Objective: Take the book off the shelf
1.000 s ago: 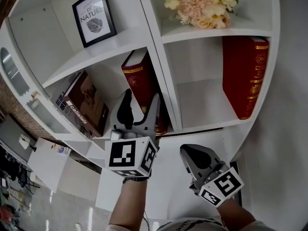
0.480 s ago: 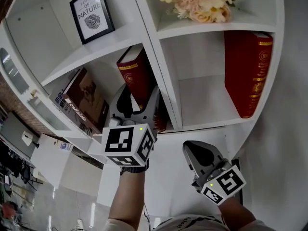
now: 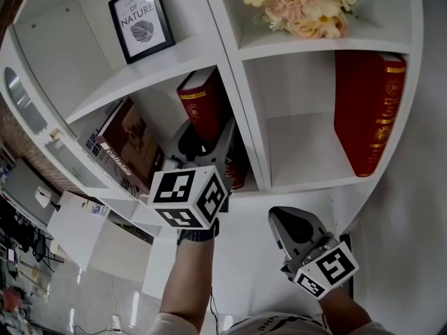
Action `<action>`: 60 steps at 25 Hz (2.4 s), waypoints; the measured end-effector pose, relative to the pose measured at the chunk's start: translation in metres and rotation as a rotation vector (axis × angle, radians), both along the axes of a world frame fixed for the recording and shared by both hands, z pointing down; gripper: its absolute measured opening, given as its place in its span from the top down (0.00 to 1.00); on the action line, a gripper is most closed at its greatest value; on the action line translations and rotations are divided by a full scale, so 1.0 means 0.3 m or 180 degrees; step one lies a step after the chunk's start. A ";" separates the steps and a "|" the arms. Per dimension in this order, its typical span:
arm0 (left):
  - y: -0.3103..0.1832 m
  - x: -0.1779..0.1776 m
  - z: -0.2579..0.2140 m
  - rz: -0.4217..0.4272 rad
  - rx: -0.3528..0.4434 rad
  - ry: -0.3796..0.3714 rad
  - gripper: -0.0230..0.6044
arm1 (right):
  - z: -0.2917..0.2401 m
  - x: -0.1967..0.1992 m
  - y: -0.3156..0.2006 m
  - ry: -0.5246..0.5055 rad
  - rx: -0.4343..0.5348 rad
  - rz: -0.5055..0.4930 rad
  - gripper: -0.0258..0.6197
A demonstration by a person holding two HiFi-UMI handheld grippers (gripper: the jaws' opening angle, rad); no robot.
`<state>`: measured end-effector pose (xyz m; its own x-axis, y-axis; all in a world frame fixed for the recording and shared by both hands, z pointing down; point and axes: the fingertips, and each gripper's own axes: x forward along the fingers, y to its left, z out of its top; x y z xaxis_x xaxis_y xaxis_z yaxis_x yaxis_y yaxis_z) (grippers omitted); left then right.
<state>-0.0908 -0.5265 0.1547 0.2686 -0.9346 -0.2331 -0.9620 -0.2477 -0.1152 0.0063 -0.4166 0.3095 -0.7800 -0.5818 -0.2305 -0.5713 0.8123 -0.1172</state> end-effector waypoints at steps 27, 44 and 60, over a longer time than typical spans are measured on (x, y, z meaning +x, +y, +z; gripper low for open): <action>0.507 -0.270 0.008 0.0068 0.0370 0.0488 0.55 | -0.061 -0.266 0.195 0.0119 0.0178 0.0091 0.93; 0.858 -0.480 0.089 0.0136 0.0362 0.0484 0.55 | -0.067 -0.486 0.461 0.0147 0.0185 0.0142 0.93; 1.060 -0.556 0.146 0.0091 0.0370 0.0538 0.56 | -0.064 -0.571 0.639 0.0268 0.0213 0.0140 0.93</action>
<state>-0.2575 -0.2085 0.1984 0.2427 -0.8913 -0.3830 -0.9628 -0.2697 0.0177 -0.1649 -0.2250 0.2903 -0.7723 -0.6014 -0.2047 -0.6121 0.7907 -0.0135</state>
